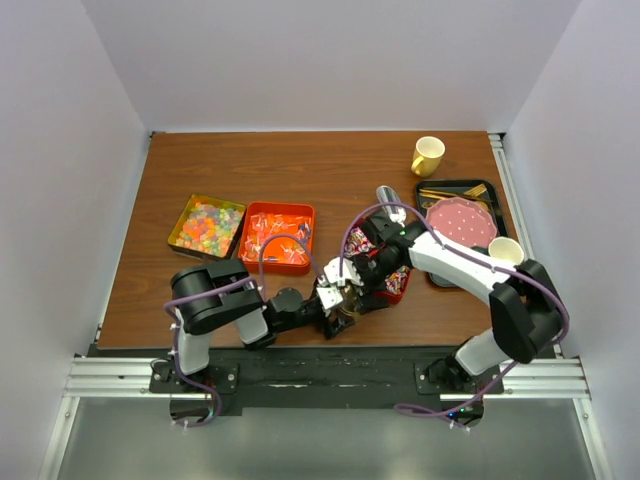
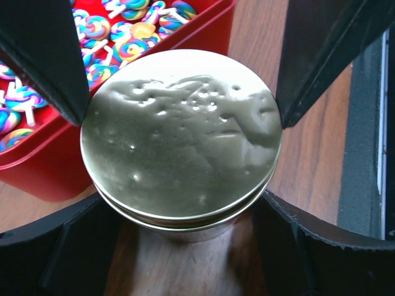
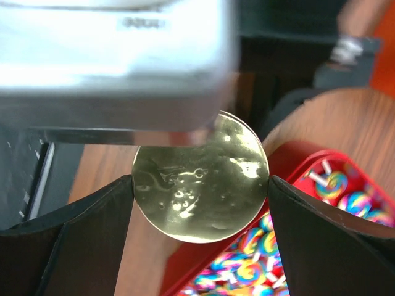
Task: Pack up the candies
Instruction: Screw the bottle lid onto the packing bottle.
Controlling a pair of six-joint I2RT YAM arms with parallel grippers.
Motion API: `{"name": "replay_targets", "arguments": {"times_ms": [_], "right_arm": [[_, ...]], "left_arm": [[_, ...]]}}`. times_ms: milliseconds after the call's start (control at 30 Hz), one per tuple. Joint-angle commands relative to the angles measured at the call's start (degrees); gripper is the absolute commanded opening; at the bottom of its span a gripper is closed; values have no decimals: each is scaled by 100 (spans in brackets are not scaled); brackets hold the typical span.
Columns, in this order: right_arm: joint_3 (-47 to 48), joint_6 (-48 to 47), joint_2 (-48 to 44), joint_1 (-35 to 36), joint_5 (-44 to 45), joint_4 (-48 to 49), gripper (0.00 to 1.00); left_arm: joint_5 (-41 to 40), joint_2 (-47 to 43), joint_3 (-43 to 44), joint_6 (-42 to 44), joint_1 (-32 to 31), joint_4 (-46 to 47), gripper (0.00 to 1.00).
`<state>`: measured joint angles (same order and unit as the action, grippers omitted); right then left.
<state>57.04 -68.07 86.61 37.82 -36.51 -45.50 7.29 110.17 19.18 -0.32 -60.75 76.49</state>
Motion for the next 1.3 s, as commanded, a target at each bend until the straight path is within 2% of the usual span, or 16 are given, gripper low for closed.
{"name": "replay_targets", "arguments": {"times_ms": [0, 133, 300, 400, 467, 567, 767, 967, 1067, 1133, 1267], "right_arm": [[-500, 1740, -477, 6, 363, 418, 79], [-755, 2719, -847, 32, 697, 849, 77], [-668, 4228, -865, 41, 979, 876, 74], [-781, 4548, -1084, 111, 1049, 1042, 76], [-931, 4514, -1172, 146, 1145, 1157, 79], [-1071, 4286, -1225, 164, 1243, 1131, 78], [-1414, 3521, -1454, 365, 1173, 1174, 81], [-1625, 3275, -1541, 586, 1462, 1218, 83], [-1696, 3221, -1577, 603, 1612, 1201, 89], [-1670, 3222, -1682, 603, 1612, 1096, 99], [-1433, 3064, -2138, 568, 1831, 561, 99]], "left_arm": [[-289, 286, -151, 120, -68, -995, 0], [-333, 295, -125, 102, -69, -1048, 0], [-474, 338, -81, 84, -68, -1110, 0], [-483, 356, -72, 93, -68, -1101, 0], [-518, 365, -55, 93, -69, -1101, 0], [-562, 365, -55, 93, -68, -1101, 0], [-614, 400, -20, 93, -60, -1145, 0], [-632, 426, -11, 102, -60, -1136, 0], [-632, 444, -2, 93, -60, -1145, 0], [-632, 435, -11, 119, -60, -1145, 0], [-589, 453, -20, 163, -68, -1136, 0]]}}
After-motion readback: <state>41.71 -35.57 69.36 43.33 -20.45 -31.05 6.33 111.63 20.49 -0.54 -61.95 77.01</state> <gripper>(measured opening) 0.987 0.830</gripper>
